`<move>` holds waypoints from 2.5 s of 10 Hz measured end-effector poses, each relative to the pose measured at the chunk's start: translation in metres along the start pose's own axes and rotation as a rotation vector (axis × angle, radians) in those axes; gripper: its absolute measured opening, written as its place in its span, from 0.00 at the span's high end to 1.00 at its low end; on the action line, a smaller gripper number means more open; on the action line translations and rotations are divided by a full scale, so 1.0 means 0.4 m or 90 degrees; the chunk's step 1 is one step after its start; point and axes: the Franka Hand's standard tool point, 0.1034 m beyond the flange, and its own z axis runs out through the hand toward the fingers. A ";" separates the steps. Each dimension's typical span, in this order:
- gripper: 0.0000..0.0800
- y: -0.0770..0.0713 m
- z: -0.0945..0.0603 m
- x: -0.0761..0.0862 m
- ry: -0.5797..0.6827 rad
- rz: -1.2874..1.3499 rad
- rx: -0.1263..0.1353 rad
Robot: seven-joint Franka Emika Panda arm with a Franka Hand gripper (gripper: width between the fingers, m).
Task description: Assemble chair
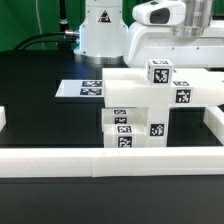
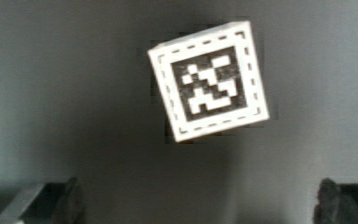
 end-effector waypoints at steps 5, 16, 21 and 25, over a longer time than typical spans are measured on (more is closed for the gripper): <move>0.19 0.003 0.025 -0.043 0.001 -0.061 -0.009; 0.42 0.010 0.082 -0.074 -0.004 -0.062 -0.024; 0.65 0.010 0.082 -0.075 -0.005 -0.063 -0.024; 0.65 0.068 -0.087 -0.046 -0.029 -0.073 0.016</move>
Offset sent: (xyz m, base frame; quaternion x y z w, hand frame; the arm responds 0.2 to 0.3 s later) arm -0.0199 0.0016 -0.0042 0.0052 0.0009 0.0384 0.9992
